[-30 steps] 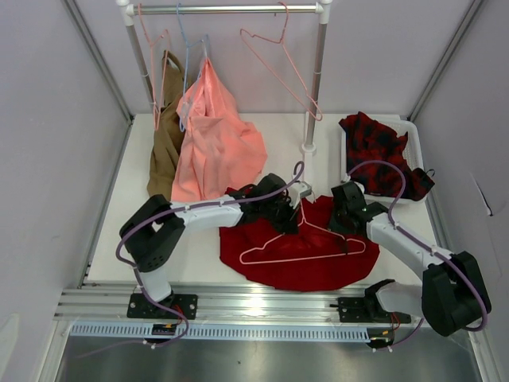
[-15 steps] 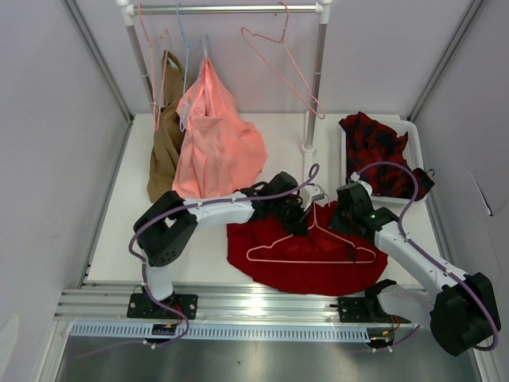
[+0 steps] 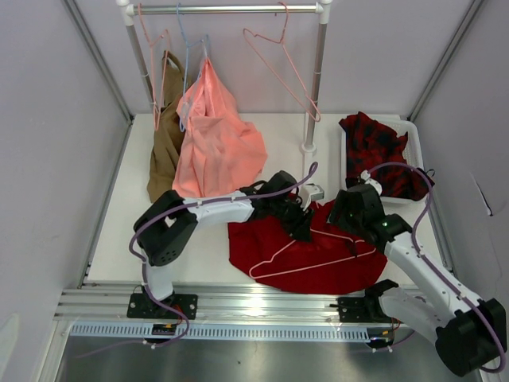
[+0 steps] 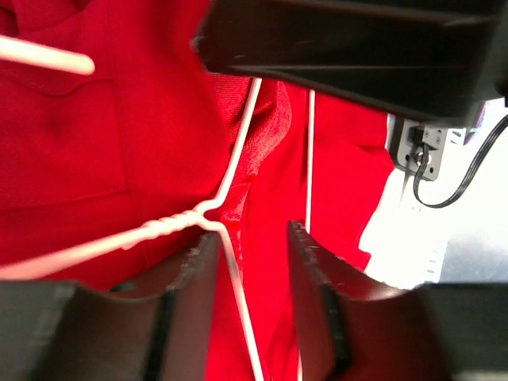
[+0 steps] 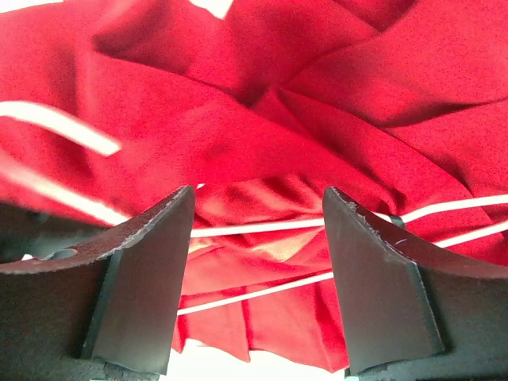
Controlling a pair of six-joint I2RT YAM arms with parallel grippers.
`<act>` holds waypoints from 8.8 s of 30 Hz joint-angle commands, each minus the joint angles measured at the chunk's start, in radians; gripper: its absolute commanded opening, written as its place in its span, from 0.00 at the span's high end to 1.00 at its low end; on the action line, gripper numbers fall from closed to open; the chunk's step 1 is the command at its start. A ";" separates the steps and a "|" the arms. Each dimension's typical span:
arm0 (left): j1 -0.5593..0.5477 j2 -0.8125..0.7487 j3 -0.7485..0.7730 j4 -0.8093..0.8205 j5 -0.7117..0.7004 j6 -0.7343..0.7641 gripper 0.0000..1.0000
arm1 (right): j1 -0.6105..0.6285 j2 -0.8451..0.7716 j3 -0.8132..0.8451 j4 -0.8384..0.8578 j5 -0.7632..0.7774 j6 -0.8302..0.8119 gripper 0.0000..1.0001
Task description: Place the skirt on the hanger
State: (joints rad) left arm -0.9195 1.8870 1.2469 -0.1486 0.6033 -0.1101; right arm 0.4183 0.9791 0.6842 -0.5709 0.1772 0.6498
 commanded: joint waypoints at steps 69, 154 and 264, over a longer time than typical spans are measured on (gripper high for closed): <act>0.149 -0.434 -0.552 0.076 -0.413 -0.496 0.41 | 0.499 0.211 0.227 -0.044 0.194 -0.128 0.48; 0.429 -0.539 -0.704 0.061 -0.320 -0.411 1.00 | 0.206 0.349 0.205 0.170 0.288 -0.087 1.00; -0.268 -0.198 -0.297 -0.118 -1.119 -0.542 0.95 | 0.096 0.386 0.189 0.258 0.042 -0.018 1.00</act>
State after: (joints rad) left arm -1.1965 1.7073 0.9394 -0.3058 -0.5098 -0.6849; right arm 0.5213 1.3949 0.8696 -0.3378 0.2142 0.6365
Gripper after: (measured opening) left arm 0.080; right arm 0.186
